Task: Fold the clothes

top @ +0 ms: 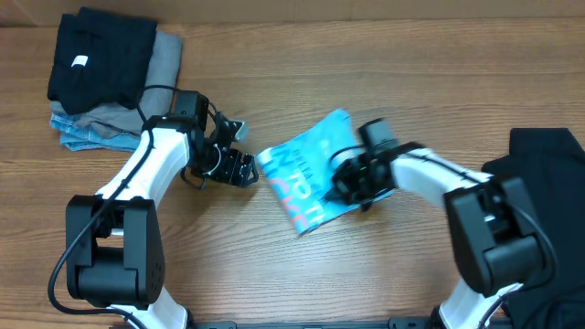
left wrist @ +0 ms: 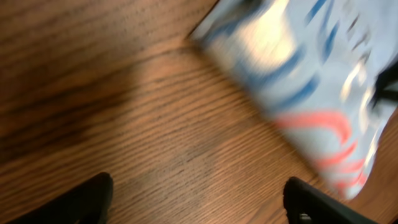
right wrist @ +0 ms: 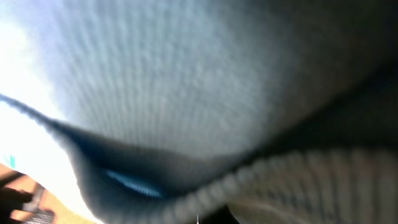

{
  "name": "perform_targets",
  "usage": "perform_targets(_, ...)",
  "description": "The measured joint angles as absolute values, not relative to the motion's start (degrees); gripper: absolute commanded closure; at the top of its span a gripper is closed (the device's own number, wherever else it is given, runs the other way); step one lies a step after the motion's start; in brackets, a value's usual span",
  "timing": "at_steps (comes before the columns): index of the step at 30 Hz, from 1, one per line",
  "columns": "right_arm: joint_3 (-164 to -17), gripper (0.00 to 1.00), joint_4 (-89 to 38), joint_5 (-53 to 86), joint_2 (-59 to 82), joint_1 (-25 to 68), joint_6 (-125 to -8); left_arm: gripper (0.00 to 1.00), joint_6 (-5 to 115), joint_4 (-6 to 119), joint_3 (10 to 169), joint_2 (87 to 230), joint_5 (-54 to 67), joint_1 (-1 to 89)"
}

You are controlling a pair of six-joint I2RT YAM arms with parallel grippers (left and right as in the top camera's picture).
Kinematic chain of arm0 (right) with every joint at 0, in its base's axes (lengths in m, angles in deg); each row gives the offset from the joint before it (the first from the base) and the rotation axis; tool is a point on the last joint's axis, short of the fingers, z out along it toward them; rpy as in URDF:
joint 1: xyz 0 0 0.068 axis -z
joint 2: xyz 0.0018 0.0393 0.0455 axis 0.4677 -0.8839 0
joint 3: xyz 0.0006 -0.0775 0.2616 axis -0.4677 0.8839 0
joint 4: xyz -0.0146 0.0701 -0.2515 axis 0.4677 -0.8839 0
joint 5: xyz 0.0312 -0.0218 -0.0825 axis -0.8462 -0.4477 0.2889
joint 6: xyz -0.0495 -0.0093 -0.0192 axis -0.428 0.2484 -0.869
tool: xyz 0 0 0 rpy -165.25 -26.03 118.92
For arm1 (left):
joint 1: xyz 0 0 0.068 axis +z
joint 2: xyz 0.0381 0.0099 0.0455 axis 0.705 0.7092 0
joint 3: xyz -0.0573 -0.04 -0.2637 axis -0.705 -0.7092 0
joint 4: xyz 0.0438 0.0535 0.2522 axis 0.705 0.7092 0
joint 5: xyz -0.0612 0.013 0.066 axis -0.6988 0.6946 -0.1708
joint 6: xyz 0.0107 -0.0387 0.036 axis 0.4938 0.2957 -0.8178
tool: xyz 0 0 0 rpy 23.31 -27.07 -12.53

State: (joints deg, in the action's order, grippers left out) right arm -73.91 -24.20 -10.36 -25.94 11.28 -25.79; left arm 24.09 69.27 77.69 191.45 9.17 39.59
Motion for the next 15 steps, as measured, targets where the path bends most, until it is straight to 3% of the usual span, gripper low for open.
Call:
perform_targets(9,-79.4,0.96,-43.3,-1.6,-26.4,21.2,-47.8,0.04,24.1,67.2,78.2,191.5,7.1,39.6)
perform_targets(15,-80.7,0.96,-54.4,8.3,-26.4,21.5,-51.0,0.02,24.9,65.5,78.2,191.5,6.5,39.6)
